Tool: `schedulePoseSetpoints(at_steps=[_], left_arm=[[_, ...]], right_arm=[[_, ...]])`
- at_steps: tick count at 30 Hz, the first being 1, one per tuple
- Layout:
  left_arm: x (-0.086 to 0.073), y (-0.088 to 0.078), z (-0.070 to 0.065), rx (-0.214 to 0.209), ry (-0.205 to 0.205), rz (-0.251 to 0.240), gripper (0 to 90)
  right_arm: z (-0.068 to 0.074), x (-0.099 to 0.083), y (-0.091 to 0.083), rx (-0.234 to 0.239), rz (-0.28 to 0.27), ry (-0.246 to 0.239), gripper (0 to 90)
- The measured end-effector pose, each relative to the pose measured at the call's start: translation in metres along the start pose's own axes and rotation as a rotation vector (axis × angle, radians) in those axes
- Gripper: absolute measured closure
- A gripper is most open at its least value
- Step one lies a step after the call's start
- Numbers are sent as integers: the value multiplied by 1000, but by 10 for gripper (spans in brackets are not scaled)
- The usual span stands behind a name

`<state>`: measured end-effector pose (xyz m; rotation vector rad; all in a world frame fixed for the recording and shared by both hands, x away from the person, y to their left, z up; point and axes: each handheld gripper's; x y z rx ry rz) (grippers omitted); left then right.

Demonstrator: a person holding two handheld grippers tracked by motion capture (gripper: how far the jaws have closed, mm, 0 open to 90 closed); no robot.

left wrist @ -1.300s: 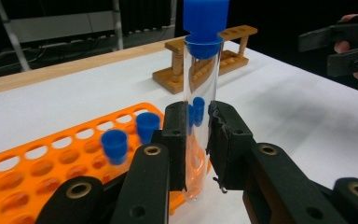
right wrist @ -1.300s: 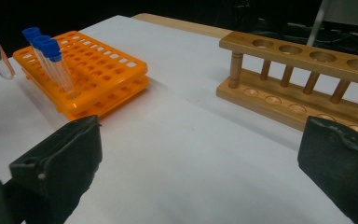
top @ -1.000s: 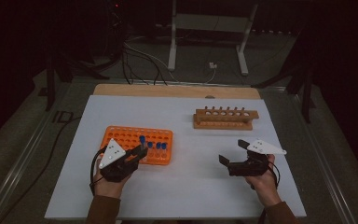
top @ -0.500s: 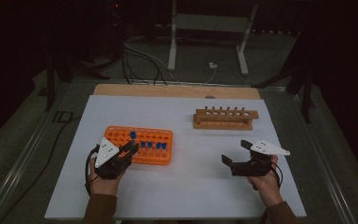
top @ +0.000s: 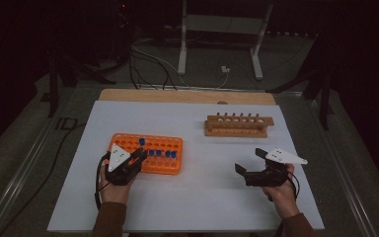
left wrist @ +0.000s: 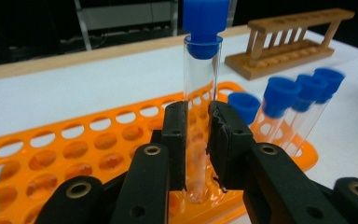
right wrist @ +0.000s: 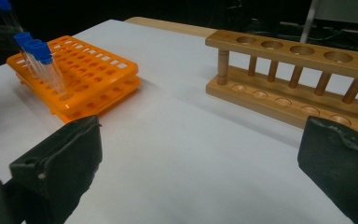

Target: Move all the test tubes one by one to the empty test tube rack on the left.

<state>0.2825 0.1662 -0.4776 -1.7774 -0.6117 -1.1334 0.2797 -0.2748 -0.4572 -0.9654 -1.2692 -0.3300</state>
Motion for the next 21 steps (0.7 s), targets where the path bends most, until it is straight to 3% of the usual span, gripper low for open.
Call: schedulePoseSetpoints(at_steps=[3,5,7,10,12,21], left_arm=[[-3,5,2,4,-6,54,771],[-5,9,-1,12,17,110,772],[-5,11,-3,19,31,133,777],[-5,10,0,15,10,156,779],[-8,11,-2,26,32,186,780],[-8,9,-3,28,29,191,777]], right_arm=[[0,0,0,2,0,-1,4],[0,0,0,2,1,-1,4],[0,0,0,5,1,0,3],[0,-1,0,6,3,-1,4],[0,-1,0,6,4,-1,4],[0,-1,1,10,6,-2,4]])
Point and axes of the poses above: each handheld gripper's, and its own axes: y roughly forward along the jaws, x roughly out of its top, z roughly to its left, and after that the axes turned 8 degrees about -y, right-handed
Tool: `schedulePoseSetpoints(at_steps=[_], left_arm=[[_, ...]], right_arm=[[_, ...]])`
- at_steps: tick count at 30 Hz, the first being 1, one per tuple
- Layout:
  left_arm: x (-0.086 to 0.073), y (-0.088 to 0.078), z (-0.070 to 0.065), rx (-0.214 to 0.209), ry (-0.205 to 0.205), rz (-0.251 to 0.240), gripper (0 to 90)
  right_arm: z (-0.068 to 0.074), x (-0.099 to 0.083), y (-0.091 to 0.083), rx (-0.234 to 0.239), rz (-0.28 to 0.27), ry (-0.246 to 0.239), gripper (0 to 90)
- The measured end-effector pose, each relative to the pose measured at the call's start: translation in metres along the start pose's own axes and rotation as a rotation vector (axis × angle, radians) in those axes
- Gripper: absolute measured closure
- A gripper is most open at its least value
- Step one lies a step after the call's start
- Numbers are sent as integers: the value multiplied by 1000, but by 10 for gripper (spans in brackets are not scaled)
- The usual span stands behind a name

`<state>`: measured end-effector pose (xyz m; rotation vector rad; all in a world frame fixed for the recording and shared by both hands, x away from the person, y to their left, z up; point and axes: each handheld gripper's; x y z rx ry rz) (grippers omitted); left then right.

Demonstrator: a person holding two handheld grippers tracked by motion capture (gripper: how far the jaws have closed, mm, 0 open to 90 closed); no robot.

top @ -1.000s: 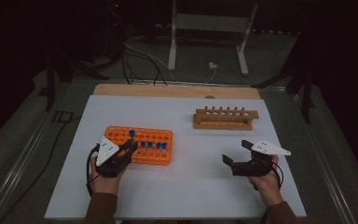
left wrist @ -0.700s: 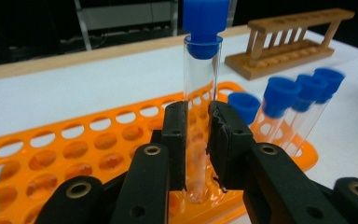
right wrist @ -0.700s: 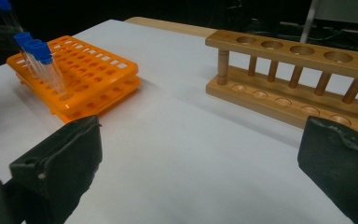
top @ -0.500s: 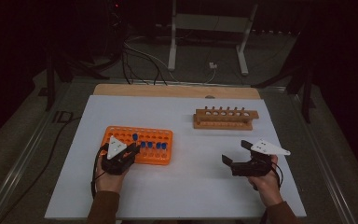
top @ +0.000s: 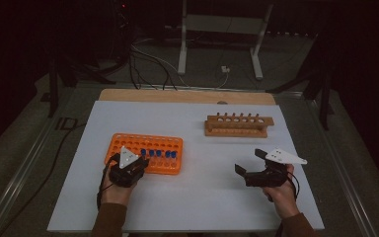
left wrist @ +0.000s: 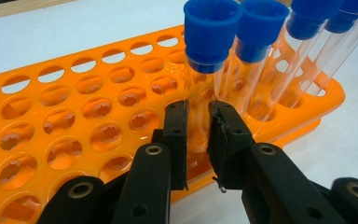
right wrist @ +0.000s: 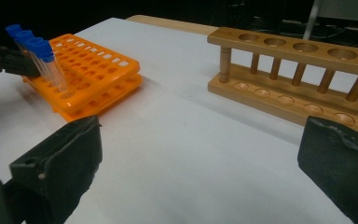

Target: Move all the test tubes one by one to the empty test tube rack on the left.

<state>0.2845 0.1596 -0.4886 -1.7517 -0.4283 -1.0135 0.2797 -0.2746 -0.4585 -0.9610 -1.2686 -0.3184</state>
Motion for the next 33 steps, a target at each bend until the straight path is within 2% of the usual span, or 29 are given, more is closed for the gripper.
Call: schedulePoseSetpoints(at_steps=[5,9,14,17,24,30,33], left_arm=[[-1,-1,1,-22,-28,-5,749],[-1,-3,2,-29,-31,-5,707],[0,-11,2,-40,-40,-30,655],[1,-20,5,-55,-46,-69,588],[5,-40,12,-87,-52,-179,349],[8,-61,17,-65,-59,-251,170],[8,-70,21,-51,-68,-279,128]], right_arm=[[0,-1,0,4,0,2,4],[-1,-2,-1,1,-2,3,4],[-2,-2,-2,-4,-7,5,4],[-1,-3,-4,-15,-11,-9,4],[-1,-4,-7,-18,-25,-12,4],[-1,-5,-8,-21,-41,-14,4],[-1,-6,-9,-23,-48,-13,4]])
Point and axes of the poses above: each handheld gripper's, and its own axes: y roughly forward along the jaws, x roughly out of its top, z roughly to its left, and after that the axes turned 8 degrees about -y, right-handed
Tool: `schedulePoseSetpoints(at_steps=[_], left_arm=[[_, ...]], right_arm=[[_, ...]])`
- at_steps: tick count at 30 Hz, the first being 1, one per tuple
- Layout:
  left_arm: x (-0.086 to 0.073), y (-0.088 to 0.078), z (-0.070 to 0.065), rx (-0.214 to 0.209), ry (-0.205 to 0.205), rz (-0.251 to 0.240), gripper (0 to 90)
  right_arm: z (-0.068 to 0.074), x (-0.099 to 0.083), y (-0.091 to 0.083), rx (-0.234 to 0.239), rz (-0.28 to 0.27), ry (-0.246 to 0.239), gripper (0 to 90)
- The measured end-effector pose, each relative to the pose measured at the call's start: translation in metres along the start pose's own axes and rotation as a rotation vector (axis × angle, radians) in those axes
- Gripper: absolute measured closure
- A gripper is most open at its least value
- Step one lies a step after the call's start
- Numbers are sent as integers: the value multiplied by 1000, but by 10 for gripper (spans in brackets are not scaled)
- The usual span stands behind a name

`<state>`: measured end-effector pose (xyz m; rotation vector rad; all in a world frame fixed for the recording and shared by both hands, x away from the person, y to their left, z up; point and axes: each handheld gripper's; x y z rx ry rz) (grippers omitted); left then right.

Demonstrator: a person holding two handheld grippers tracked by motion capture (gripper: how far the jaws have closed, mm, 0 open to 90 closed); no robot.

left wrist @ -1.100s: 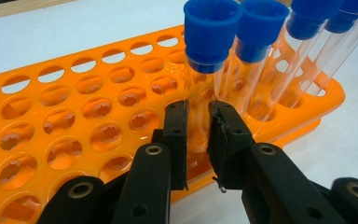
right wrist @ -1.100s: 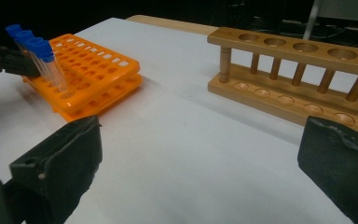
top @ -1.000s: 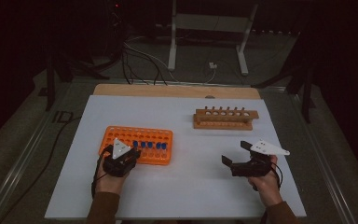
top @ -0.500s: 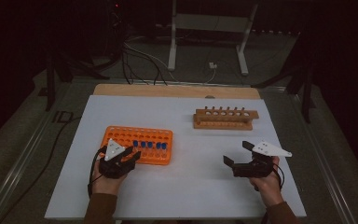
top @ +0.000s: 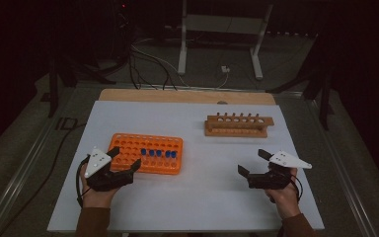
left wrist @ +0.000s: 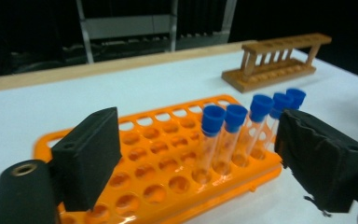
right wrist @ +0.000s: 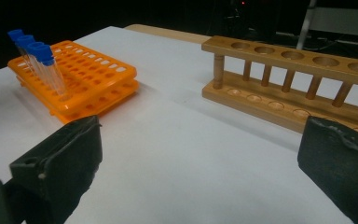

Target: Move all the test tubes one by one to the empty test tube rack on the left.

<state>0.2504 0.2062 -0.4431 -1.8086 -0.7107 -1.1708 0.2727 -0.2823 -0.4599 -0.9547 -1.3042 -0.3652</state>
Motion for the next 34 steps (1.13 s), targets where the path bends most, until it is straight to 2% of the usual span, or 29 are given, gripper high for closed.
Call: schedulePoseSetpoints(at_steps=[4,8,12,19,34], left_arm=[[1,-10,10,16,-11,-29,45],[-1,-19,17,63,13,-68,11],[-1,-26,22,58,13,-92,9],[-2,-34,30,48,-12,-120,9],[-9,-30,35,65,-30,-97,9]], right_arm=[[0,-1,-2,-6,-14,-7,4],[-1,-2,-5,-10,-35,-1,4],[-3,-3,-8,-13,-63,3,4],[-1,-5,-9,-29,-73,-16,4],[-5,-7,-9,-52,-77,-1,4]])
Point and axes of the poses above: each handheld gripper's, and its own axes: y roughly forward along the jaws, x roughly out of its top, z roughly to its left, and after that the axes turned 8 degrees about -y, right-handed
